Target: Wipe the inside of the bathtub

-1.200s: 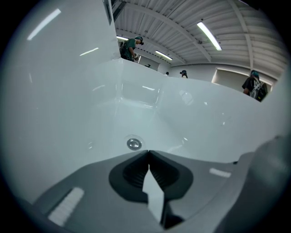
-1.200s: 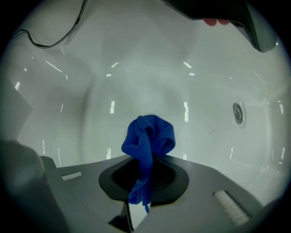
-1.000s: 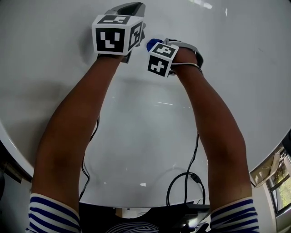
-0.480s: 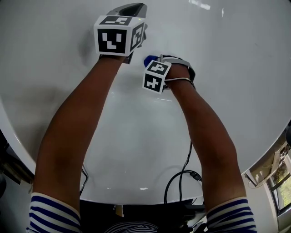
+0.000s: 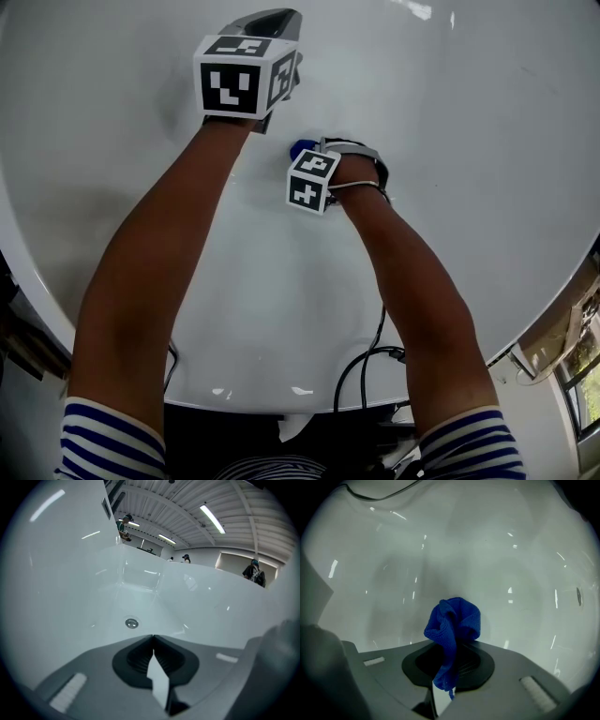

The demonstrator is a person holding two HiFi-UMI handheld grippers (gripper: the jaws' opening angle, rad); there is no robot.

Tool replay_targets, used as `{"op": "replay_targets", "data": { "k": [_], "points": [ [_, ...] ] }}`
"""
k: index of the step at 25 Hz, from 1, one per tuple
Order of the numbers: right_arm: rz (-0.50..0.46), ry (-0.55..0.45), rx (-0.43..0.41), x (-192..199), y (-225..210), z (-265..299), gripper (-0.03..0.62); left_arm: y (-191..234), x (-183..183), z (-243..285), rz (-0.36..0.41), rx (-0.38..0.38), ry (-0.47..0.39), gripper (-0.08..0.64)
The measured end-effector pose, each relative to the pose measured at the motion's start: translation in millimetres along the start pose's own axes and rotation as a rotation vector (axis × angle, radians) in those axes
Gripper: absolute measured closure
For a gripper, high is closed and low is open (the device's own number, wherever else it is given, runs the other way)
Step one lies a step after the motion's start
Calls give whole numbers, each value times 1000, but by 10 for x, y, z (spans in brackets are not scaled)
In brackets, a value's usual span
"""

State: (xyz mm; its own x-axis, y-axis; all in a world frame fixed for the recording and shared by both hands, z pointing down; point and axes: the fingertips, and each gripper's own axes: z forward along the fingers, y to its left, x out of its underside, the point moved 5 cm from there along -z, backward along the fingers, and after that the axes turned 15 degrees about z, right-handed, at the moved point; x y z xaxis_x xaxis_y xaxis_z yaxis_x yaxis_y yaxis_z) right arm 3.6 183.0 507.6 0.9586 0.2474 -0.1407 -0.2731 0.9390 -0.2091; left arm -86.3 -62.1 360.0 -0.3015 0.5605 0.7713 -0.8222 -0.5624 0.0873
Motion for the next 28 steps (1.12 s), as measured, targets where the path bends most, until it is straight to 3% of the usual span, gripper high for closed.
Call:
{"op": "replay_targets", "data": {
  "k": [15,23,28],
  "points": [
    [-26,27,-71,121,540,159,541,-39,130,-148,-6,-13,11,557],
    [-7,57,-122,71,462,122,541,74,36,-135,1,-11,2,557],
    [20,2,-68,-85,55,-191,541,242,-215,-92,18,-14,-10,557]
  ]
}}
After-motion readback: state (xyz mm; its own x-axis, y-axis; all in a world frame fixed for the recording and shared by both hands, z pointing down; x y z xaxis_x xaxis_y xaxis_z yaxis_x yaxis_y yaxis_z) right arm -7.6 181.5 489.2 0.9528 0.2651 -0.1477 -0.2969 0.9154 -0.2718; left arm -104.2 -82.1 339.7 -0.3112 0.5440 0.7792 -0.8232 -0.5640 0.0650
